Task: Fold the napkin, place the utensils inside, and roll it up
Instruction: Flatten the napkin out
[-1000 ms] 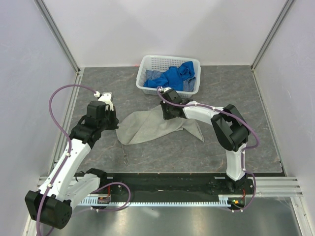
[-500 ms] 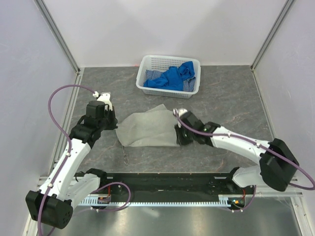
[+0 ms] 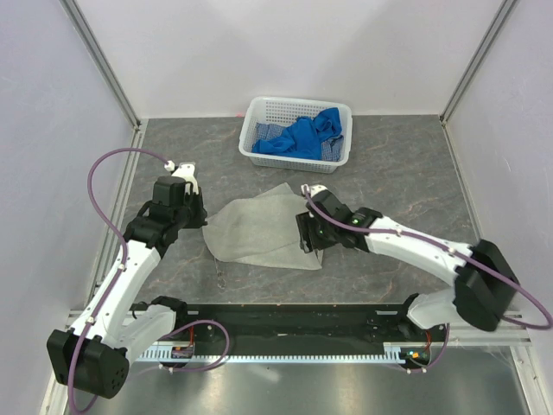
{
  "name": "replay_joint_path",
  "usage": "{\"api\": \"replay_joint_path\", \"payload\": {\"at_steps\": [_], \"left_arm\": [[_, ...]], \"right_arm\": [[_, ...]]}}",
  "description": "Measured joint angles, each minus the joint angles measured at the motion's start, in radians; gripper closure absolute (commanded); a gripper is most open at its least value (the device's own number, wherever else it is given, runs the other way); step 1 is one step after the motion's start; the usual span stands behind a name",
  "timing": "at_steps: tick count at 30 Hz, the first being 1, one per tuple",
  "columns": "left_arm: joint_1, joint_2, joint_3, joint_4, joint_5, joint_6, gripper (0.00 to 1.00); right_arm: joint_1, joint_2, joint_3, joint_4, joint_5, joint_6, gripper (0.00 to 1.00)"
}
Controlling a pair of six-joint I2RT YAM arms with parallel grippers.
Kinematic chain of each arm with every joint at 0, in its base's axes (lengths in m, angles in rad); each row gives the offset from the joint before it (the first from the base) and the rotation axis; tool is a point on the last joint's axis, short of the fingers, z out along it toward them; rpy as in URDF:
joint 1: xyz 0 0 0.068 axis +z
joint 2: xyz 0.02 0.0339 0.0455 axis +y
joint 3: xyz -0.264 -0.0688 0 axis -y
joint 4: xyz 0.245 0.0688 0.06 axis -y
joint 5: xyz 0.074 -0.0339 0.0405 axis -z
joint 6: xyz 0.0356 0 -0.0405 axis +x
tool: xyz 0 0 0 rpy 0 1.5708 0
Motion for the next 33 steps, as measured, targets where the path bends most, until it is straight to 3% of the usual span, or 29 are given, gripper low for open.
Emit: {"api": "replay_joint_path", "payload": {"at_steps": [9, 16, 27, 33], "left_arm": [[0.001, 0.0, 0.0, 0.0, 0.003, 0.0, 0.98], [0.001, 0.003, 0.0, 0.0, 0.006, 0.0, 0.98], [0.001, 0.009, 0.0, 0.0, 0.007, 0.001, 0.98], [0.001, 0.009, 0.0, 0.0, 0.007, 0.001, 0.98]], "right_arm": [[-0.026, 0.299, 0.103, 0.083, 0.042, -0.077, 0.43], [-0.082, 0.361, 0.103, 0.138, 0.019, -0.105, 0.53], [-0.08, 0.395, 0.103, 0.171, -0.029, -0.116, 0.59], [-0.081, 0.403, 0.103, 0.176, -0.038, -0.116, 0.76]]}}
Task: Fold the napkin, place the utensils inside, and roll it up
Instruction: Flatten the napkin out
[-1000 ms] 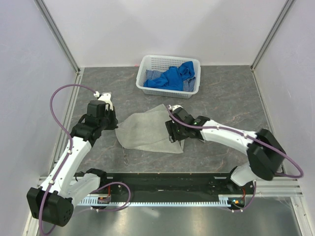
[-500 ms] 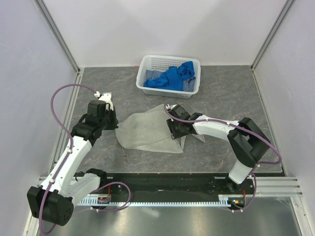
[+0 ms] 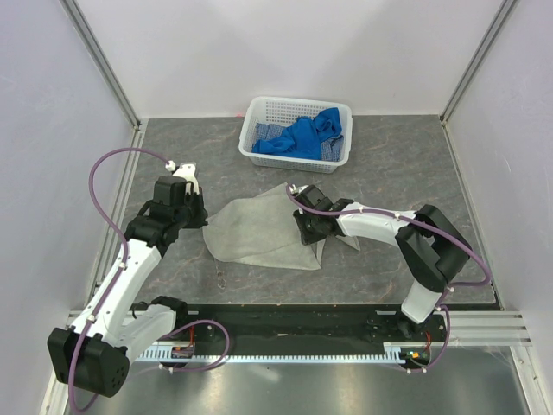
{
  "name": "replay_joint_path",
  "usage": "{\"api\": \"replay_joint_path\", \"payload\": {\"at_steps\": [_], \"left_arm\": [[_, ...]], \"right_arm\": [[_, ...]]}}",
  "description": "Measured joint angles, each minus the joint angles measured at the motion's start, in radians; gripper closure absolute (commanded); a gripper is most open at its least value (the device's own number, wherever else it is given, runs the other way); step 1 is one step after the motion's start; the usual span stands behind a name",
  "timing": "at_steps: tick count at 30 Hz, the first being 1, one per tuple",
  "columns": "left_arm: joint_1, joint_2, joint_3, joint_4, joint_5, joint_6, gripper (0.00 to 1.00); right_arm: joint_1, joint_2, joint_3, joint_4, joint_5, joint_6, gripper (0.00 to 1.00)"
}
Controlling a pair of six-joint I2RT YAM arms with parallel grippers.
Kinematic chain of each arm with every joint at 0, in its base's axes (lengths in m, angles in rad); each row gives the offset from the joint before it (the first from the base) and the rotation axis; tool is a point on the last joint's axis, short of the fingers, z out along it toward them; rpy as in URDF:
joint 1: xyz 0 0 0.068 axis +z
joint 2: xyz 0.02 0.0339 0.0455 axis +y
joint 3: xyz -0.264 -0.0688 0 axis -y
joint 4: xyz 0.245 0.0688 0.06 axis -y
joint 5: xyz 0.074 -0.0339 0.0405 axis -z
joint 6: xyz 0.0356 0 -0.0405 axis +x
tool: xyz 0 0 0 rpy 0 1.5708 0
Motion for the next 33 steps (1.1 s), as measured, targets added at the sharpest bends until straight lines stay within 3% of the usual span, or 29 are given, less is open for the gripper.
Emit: {"api": "replay_joint_path", "payload": {"at_steps": [4, 7, 22, 28, 33], "left_arm": [[0.0, 0.0, 0.0, 0.0, 0.0, 0.0, 0.98], [0.0, 0.0, 0.0, 0.0, 0.0, 0.0, 0.98], [0.002, 0.019, 0.053, -0.005, 0.0, -0.001, 0.98], [0.017, 0.048, 0.235, -0.01, 0.0, -0.002, 0.98], [0.023, 0.085, 0.477, -0.008, 0.0, -0.013, 0.98]], "right_arm": [[0.0, 0.0, 0.0, 0.001, -0.007, -0.002, 0.94], [0.0, -0.014, 0.0, -0.002, -0.009, -0.002, 1.0], [-0.003, -0.3, 0.035, -0.104, 0.058, -0.03, 1.0], [-0.06, -0.443, 0.148, -0.168, 0.139, -0.087, 1.0], [-0.094, -0.529, 0.323, -0.201, 0.235, -0.159, 1.0]]}}
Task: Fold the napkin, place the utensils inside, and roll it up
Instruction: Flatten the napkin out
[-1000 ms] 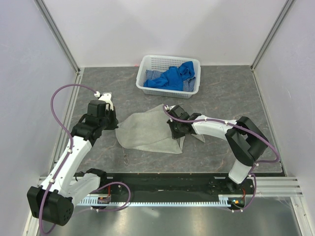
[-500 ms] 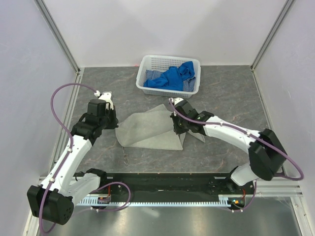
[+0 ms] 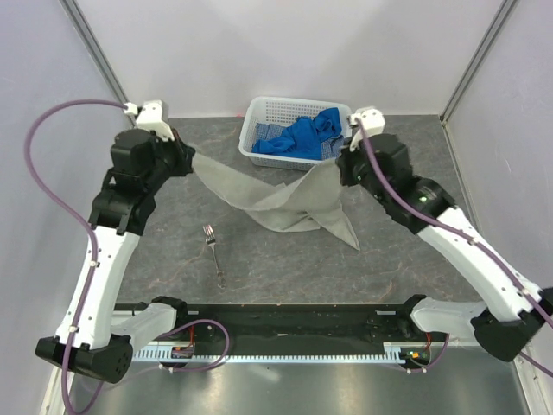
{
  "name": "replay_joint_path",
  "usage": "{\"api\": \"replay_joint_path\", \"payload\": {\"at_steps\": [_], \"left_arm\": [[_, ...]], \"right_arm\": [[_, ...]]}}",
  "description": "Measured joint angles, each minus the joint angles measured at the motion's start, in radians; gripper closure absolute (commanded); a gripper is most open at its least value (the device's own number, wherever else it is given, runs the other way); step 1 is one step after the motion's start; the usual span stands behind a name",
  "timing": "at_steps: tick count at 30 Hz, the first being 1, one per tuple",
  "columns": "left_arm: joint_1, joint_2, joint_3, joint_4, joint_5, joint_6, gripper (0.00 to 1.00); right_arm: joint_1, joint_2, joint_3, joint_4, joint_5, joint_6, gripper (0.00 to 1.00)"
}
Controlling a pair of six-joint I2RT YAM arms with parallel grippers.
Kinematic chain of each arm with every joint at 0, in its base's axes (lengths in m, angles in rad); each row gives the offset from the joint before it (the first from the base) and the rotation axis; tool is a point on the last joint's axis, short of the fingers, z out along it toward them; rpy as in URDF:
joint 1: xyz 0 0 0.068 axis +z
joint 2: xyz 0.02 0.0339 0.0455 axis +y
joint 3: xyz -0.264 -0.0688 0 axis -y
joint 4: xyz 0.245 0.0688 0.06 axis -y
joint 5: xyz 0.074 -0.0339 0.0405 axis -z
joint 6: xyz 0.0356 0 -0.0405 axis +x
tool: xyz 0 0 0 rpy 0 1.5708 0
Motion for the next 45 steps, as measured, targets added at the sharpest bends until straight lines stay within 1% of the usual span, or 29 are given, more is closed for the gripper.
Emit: {"api": "replay_joint_path", "payload": {"at_steps": [6, 14, 18, 22, 25, 28, 30, 34, 37, 41, 45], "left_arm": [[0.002, 0.015, 0.243, -0.009, 0.018, -0.003, 0.98], [0.002, 0.009, 0.559, -0.063, 0.013, -0.002, 0.98], [0.002, -0.01, 0.657, -0.066, 0.013, -0.002, 0.98], [0.001, -0.016, 0.73, -0.063, 0.05, -0.002, 0.98], [0.002, 0.032, 0.764, -0.056, 0.08, -0.003, 0.98], [0.002, 0.142, 0.79, -0.042, 0.104, -0.003, 0.98], [0.002, 0.251, 0.805, -0.033, 0.115, -0.003, 0.98], [0.009, 0.469, 0.838, -0.039, 0.128, -0.006, 0.98], [0.01, 0.599, 0.871, -0.068, 0.133, -0.006, 0.98], [0.011, 0.658, 0.956, -0.061, 0.159, -0.006, 0.98], [0.011, 0.624, 1.037, 0.025, 0.205, -0.006, 0.98]], "right_arm": [[0.0, -0.086, 0.214, -0.012, 0.09, -0.081, 1.0], [0.0, -0.162, 0.472, -0.03, 0.132, -0.15, 1.0], [0.0, -0.168, 0.566, -0.034, 0.132, -0.165, 1.0], [0.002, -0.158, 0.613, -0.026, 0.13, -0.183, 1.0], [0.002, -0.106, 0.627, -0.005, 0.173, -0.22, 1.0], [-0.015, -0.019, 0.629, 0.013, 0.211, -0.252, 1.0], [-0.062, 0.052, 0.632, 0.017, 0.209, -0.266, 1.0], [-0.208, 0.196, 0.641, 0.011, 0.168, -0.269, 1.0], [-0.307, 0.294, 0.7, -0.011, 0.122, -0.269, 1.0], [-0.363, 0.378, 0.864, -0.02, 0.082, -0.274, 1.0], [-0.376, 0.381, 1.01, -0.002, 0.072, -0.299, 1.0]]}}
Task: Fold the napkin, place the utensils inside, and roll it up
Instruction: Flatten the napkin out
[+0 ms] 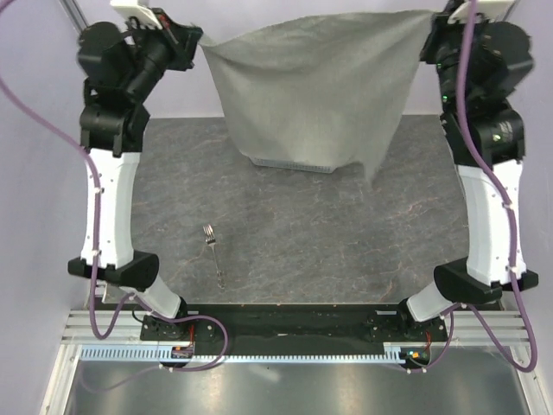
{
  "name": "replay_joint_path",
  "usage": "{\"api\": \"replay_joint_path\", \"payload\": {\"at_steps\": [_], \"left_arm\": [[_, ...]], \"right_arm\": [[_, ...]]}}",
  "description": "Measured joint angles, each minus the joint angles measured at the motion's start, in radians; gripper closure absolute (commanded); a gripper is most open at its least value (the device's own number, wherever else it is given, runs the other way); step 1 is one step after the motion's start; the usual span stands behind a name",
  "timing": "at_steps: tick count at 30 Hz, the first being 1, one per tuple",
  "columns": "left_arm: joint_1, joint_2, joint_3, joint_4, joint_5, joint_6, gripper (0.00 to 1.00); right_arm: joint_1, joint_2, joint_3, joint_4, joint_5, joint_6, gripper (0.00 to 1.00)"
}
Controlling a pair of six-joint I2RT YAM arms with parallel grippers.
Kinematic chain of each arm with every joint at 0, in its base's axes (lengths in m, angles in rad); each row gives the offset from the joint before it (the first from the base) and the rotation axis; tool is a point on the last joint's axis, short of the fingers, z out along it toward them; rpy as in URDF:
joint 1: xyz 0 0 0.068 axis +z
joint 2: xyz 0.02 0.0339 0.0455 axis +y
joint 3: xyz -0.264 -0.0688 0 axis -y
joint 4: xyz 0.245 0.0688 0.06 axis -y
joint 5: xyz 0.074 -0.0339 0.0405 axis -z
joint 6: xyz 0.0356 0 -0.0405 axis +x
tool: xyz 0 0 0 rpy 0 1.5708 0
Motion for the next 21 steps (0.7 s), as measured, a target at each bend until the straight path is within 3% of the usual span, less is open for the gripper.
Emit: {"api": "replay_joint_path", "payload": {"at_steps": [7, 15, 21], "left_arm": [[0.0, -0.168, -0.007, 0.151, 0.087, -0.005, 0.98], [-0.008, -0.468, -0.425, 0.275, 0.138, -0.015, 0.98], [-0.007, -0.565, -0.583, 0.266, 0.138, -0.024, 0.98]], "right_arm": [[-0.002, -0.182, -0.03, 0.077, 0.019, -0.052, 1.0], [0.001, -0.518, -0.394, 0.139, -0.043, -0.011, 1.0], [0.001, -0.592, -0.577, 0.128, -0.028, 0.015, 1.0]]}}
